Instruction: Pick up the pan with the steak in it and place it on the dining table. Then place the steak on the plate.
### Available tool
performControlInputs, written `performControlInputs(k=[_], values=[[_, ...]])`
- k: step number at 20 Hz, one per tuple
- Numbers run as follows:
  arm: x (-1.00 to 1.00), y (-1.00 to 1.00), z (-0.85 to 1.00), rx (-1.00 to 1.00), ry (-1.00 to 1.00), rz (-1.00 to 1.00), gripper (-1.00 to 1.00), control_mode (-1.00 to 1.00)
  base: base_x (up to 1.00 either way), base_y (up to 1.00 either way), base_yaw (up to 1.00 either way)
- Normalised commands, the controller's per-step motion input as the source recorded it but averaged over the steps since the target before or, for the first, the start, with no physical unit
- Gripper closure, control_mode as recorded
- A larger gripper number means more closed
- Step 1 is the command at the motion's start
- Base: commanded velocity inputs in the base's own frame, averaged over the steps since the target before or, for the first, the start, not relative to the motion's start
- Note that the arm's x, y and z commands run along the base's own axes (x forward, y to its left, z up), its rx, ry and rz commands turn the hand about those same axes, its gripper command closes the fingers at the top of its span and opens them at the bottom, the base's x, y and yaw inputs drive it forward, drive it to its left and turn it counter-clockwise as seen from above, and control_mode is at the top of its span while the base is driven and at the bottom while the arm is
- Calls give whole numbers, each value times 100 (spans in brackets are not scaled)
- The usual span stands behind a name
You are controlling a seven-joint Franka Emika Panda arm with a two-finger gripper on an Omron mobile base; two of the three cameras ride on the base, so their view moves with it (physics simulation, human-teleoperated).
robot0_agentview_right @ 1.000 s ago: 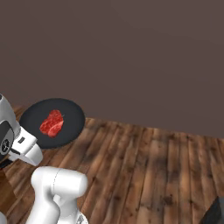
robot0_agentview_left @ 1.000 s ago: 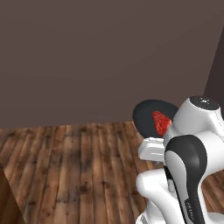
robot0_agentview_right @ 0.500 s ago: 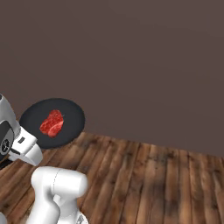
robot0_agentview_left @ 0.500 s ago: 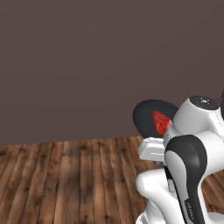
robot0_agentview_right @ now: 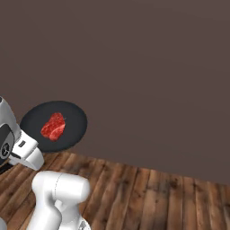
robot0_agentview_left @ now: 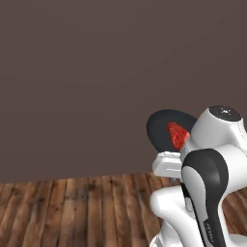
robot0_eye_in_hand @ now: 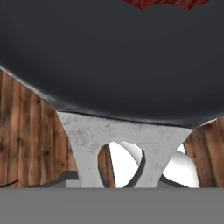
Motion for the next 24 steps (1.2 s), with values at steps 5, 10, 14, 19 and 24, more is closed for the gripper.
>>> performControlInputs(k=[5, 10, 14, 19, 24], values=[[0, 0, 0, 0, 0, 0, 100, 100, 100, -23, 0], [0, 0, 0, 0, 0, 0, 100, 100, 86, -11, 14], [0, 0, 0, 0, 0, 0, 100, 100, 7, 8, 45], [0, 0, 0, 0, 0, 0, 100, 100, 0, 9, 47], [0, 0, 0, 0, 0, 0, 100, 100, 0, 9, 47]])
